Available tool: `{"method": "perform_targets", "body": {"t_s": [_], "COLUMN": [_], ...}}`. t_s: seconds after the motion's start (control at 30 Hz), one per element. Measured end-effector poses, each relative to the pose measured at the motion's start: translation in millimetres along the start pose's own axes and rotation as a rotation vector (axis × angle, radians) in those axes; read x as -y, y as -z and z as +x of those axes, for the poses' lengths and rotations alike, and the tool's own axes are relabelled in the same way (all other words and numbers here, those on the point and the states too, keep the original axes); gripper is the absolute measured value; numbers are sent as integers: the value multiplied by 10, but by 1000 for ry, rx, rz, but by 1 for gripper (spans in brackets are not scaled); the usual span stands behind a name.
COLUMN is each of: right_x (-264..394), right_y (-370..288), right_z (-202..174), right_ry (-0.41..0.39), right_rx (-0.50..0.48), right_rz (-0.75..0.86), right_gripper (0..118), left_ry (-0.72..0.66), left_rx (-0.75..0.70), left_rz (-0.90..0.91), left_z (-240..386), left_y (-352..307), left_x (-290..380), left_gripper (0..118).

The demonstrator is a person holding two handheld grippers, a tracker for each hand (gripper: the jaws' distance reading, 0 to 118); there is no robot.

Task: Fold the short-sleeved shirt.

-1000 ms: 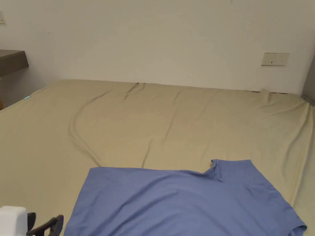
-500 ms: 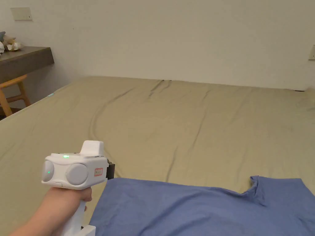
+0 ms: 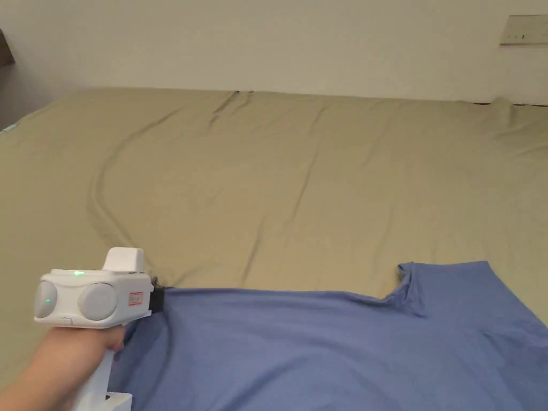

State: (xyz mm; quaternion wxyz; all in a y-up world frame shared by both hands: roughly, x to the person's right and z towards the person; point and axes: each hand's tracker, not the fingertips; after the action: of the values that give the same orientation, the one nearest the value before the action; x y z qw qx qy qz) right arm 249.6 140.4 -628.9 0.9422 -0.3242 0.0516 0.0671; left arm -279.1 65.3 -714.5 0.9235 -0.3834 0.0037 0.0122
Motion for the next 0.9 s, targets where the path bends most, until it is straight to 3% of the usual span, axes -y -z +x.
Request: {"method": "perform_targets", "body": {"t_s": [0.03,0.1,0.13,0.2,0.23,0.33,0.47,0.5,0.53,0.57,0.6,0.63,0.73,0.83,0.9], "right_x": [-6,-47,-80,-158,-198,-229,-40,15,43,17,6,-3,-89,-225,-299], "right_y": [104,350,504,818,952,1337,1628,1649,1604,1522,1458,1413,1207,801,389], "right_z": [55,201,283,406,439,547,568,557,571,574,529,485,457,530,503], "right_ry": [8,12,36,74,64,52,93,99,162,214,188,146,91,132,115], "right_rx": [11,36,5,5,22,19,32,32,-39,-50,-48,-32,-10,-42,-44], "right_rz": [-28,-85,-133,-214,-210,-267,-322,-371,-345,-274,-275,-283,-257,-174,-133], "right_gripper": [1,2,10,61,79,88,87,80,62,43,13,6,6,6,6], "left_ry": [12,58,48,43,39,44,71,73,72,73,81,89,82,72,71], "left_rx": [-54,6,-2,13,22,29,10,15,23,25,26,29,40,59,65], "left_rz": [3,22,35,60,60,69,69,63,58,58,54,52,64,100,129], "left_z": [58,112,81,68,54,1,-10,-15,-10,-7,-3,-8,-76,-153,-223], "left_y": [-40,-148,-141,-257,-307,-367,-379,-381,-391,-403,-417,-438,-585,-902,-1162], "left_x": [-6,6,-20,-40,-48,-54,-8,6,33,53,70,85,100,78,74], "left_gripper": [0,0,0,0,0,0,0,0,0,0,0,0,0,0,0]}}
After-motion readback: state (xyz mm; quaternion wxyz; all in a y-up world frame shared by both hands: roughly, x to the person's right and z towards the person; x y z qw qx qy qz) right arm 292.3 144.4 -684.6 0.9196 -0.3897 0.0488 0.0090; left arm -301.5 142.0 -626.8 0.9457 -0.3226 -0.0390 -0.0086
